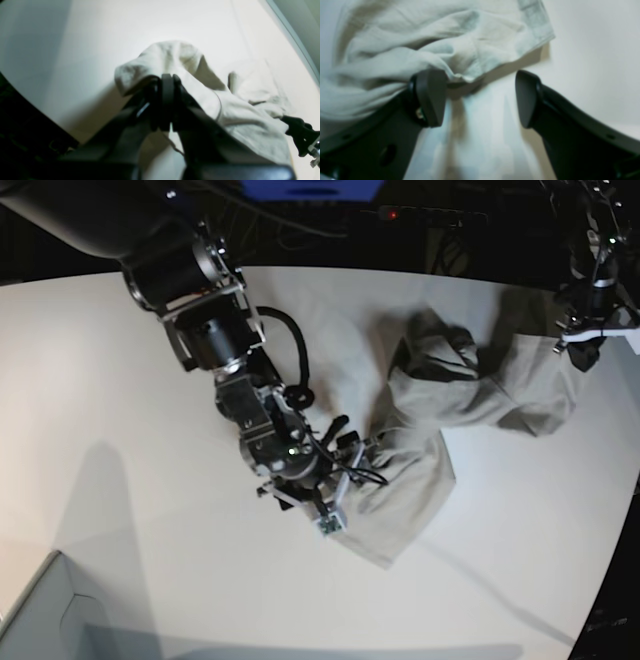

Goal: Layout the t-shirt on the table in an organized manner, then fold the t-shirt properly

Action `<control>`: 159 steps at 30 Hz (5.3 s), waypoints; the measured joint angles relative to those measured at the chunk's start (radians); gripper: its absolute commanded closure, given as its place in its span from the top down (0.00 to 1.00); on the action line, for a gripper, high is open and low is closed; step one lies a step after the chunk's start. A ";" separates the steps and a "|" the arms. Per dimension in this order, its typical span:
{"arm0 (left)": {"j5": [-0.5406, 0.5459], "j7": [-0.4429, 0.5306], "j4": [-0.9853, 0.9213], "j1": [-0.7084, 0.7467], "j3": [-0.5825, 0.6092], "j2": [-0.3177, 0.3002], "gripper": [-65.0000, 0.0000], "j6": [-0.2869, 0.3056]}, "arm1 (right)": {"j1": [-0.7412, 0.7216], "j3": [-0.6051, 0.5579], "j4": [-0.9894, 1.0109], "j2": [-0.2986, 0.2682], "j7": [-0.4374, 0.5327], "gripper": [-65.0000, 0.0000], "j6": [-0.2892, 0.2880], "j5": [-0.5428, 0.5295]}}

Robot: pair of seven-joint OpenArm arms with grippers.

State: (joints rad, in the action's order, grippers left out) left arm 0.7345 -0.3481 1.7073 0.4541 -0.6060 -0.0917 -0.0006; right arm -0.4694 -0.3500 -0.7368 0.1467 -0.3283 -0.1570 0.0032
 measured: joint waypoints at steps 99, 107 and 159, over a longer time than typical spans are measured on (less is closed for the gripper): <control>0.008 0.009 0.000 -0.171 0.411 -0.190 0.00 -0.003 | 0.532 0.457 -0.492 -0.314 0.165 0.53 -0.085 0.008; 0.007 0.009 -0.036 -0.167 0.411 -0.143 0.00 -0.004 | 0.524 0.397 -0.482 -0.295 0.158 0.53 -0.137 0.009; 0.011 0.010 0.011 -0.734 0.488 -0.330 0.00 0.005 | 0.099 0.613 -0.743 -0.280 -0.106 0.00 -0.154 0.008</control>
State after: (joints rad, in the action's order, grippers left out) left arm 0.7460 -0.3378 1.7184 -0.2794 -0.1181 -0.4217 0.0048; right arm -0.3702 0.2630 -1.4803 -0.1329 -0.4339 -0.3115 0.0113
